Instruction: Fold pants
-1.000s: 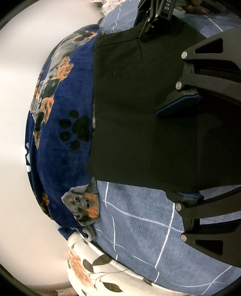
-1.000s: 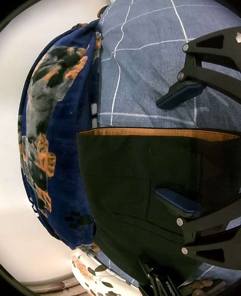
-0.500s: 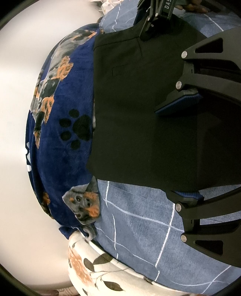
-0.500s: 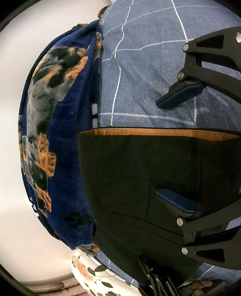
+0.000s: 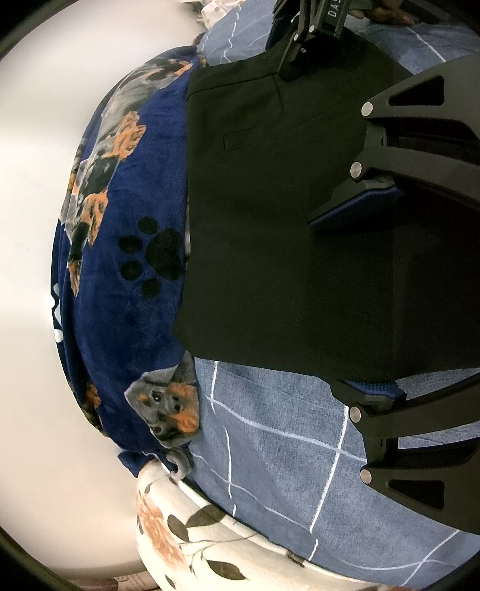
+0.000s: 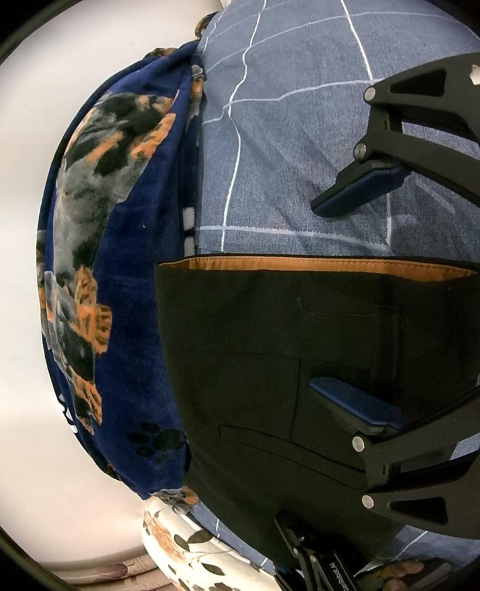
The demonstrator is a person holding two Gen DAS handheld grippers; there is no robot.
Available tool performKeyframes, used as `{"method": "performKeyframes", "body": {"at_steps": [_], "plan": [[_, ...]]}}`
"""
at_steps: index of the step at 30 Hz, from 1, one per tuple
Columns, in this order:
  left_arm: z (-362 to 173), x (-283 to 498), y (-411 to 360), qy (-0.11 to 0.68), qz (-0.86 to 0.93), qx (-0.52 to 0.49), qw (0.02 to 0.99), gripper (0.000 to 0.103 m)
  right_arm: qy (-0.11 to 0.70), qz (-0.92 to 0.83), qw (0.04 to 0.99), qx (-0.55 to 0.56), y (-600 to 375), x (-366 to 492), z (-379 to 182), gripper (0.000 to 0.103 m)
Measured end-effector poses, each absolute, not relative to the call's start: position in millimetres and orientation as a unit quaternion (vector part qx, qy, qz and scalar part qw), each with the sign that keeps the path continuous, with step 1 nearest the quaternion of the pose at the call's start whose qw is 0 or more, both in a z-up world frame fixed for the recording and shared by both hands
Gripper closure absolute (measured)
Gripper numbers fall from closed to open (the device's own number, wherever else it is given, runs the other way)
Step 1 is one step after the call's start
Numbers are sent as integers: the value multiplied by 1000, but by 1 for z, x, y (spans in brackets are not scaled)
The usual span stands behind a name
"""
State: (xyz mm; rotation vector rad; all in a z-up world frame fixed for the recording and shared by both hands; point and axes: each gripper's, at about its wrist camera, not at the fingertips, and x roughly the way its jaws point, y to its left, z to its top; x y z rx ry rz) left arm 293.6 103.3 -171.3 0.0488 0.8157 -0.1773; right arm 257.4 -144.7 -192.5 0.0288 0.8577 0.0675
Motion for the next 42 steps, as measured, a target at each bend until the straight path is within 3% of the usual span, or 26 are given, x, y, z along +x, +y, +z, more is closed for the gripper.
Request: {"method": "performKeyframes", "body": {"at_steps": [42], "plan": [[-168, 293, 103, 391, -75, 38, 917, 30, 414, 25, 910, 2, -143, 257, -192, 14]]}}
